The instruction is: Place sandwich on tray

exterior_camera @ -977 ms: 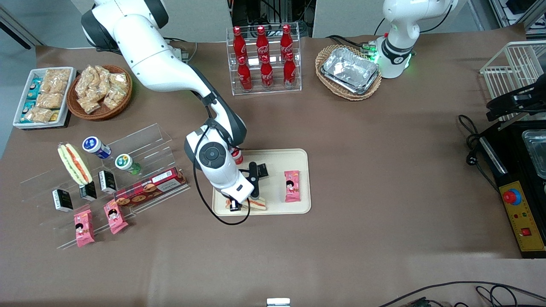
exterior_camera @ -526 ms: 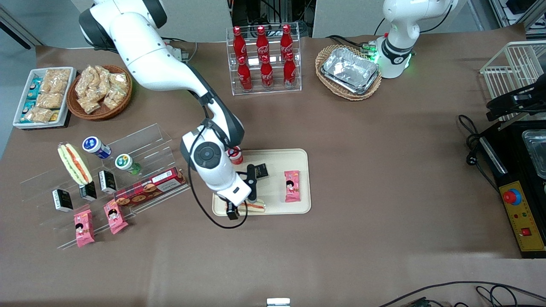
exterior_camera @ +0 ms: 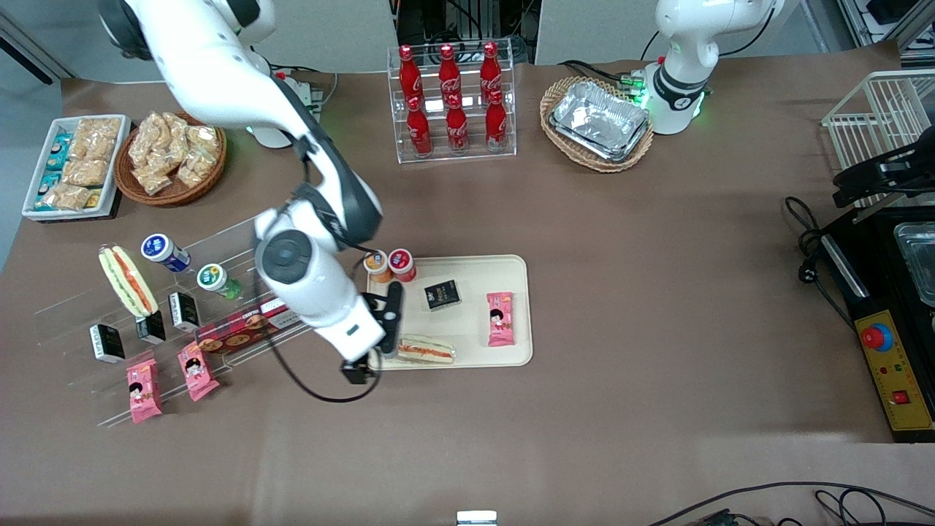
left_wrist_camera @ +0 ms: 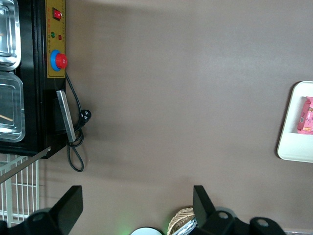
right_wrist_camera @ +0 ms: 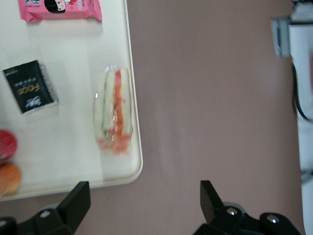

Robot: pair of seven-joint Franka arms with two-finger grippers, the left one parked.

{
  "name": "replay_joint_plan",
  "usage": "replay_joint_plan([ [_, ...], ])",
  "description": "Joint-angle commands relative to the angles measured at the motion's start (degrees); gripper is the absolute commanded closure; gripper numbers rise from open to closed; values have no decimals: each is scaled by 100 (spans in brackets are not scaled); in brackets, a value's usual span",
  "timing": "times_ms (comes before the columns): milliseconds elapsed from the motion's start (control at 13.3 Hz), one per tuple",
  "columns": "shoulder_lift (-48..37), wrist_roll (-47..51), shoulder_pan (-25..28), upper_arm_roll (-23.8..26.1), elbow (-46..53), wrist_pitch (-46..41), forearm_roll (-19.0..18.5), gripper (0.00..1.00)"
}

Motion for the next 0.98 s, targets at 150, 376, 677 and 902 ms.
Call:
replay_joint_plan([
  [150,-1228,1266,-778,31,-111,-1712,109,0],
  [376,-1712,2435,-1358,39,-111,-2294,109,0],
  [677,-2029,4147,-1806,22,-103,-2365,101,0],
  [902,-2284,5055,-2115,-65,-94,-2576,48,0],
])
